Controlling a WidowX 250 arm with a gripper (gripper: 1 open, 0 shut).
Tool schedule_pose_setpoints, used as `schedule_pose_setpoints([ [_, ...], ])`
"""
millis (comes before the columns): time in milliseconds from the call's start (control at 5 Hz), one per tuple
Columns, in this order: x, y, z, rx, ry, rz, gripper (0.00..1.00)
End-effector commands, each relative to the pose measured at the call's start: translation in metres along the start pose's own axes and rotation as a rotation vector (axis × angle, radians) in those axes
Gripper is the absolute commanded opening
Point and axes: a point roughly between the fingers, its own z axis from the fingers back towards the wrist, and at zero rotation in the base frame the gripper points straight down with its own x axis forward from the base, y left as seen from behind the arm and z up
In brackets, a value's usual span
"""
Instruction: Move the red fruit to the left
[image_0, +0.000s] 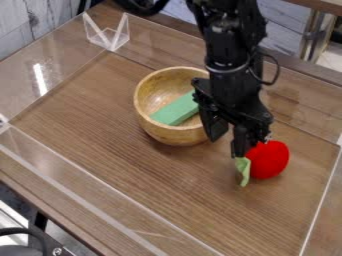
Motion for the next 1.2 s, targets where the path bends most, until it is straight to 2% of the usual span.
schedule_pose_setpoints([
  [0,0.004,-0.001,0.001,-0.006,-0.026,-0.063,0.0],
  [200,0.001,0.014,0.007,0.002,-0.03,-0.031,0.0],
  [400,0.0,0.026,0.022,0.011,-0.048,0.011,0.0],
  [600,0.01,0.017,0.014,0.004,-0.051,0.0,1.0],
  [1000,0.023,0.01,0.01,-0.027,-0.022,-0.102,1.0],
])
